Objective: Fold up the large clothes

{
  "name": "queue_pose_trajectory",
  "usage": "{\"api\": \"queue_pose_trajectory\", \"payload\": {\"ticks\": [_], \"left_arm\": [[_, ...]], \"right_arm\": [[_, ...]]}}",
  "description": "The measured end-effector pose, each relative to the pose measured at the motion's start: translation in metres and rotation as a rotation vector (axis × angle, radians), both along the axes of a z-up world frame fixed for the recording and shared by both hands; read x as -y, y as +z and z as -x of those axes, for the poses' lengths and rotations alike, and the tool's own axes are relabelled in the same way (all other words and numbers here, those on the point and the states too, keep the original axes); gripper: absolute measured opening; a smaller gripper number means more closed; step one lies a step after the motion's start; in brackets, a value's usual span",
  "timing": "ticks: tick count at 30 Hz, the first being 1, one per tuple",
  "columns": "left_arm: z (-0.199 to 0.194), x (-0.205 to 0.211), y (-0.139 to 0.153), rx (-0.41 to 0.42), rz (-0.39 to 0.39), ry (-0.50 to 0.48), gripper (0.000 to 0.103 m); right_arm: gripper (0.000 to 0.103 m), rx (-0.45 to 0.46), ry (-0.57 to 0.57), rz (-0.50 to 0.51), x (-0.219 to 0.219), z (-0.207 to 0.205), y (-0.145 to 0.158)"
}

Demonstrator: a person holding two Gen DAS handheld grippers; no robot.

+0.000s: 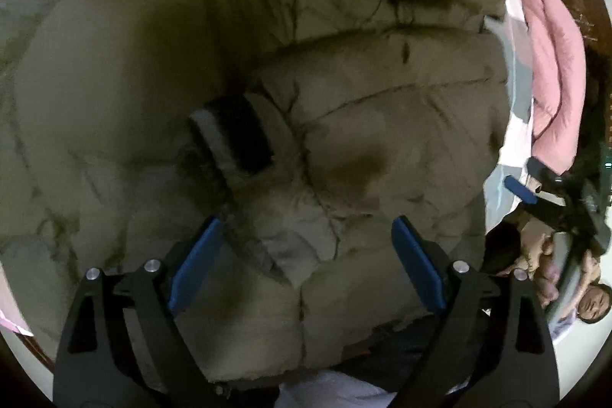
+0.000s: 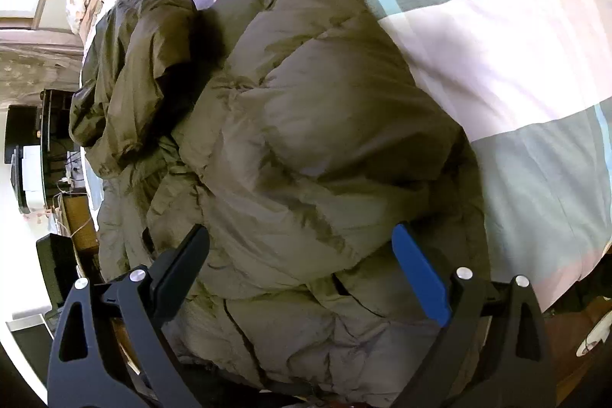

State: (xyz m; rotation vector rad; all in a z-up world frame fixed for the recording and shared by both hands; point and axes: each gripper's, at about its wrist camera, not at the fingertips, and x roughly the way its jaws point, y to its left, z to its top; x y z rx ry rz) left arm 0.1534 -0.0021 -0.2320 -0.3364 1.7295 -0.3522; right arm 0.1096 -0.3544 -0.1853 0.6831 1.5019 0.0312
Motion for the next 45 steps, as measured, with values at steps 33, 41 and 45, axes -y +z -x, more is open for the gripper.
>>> {"api": "queue_pose_trajectory", "payload": {"ticks": [33, 41, 45], "left_arm": [[-0.040, -0.044, 0.028, 0.237, -0.154, 0.148, 0.027], [-0.036, -0.088, 0.027, 0.186, -0.087, 0.251, 0.030], [-0.033, -0.099, 0.031, 0.203, -0.074, 0.259, 0.047]], "right_arm": [[0.080, -0.101, -0.007, 0.245, -0.021, -0.029, -0.050], [0.082, -0.136, 0.056, 0.280, -0.027, -0.035, -0.058], [0.082, -0.104, -0.005, 0.214, -0.016, -0.032, -0.046]]}}
